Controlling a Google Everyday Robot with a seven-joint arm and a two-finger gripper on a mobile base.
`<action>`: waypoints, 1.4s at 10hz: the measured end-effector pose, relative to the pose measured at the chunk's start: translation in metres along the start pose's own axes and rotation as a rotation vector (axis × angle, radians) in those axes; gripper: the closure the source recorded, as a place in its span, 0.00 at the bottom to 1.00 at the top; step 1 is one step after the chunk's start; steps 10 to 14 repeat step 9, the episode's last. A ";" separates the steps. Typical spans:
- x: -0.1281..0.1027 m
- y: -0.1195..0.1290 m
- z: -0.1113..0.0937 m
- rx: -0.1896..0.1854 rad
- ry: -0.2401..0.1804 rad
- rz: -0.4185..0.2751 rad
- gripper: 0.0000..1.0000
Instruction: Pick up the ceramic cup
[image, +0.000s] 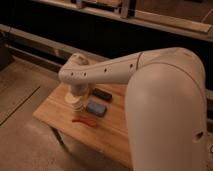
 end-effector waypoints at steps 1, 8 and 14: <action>-0.001 0.001 -0.006 -0.001 -0.010 -0.001 1.00; -0.007 0.005 -0.040 -0.016 -0.057 -0.003 1.00; -0.007 0.005 -0.040 -0.016 -0.058 -0.002 1.00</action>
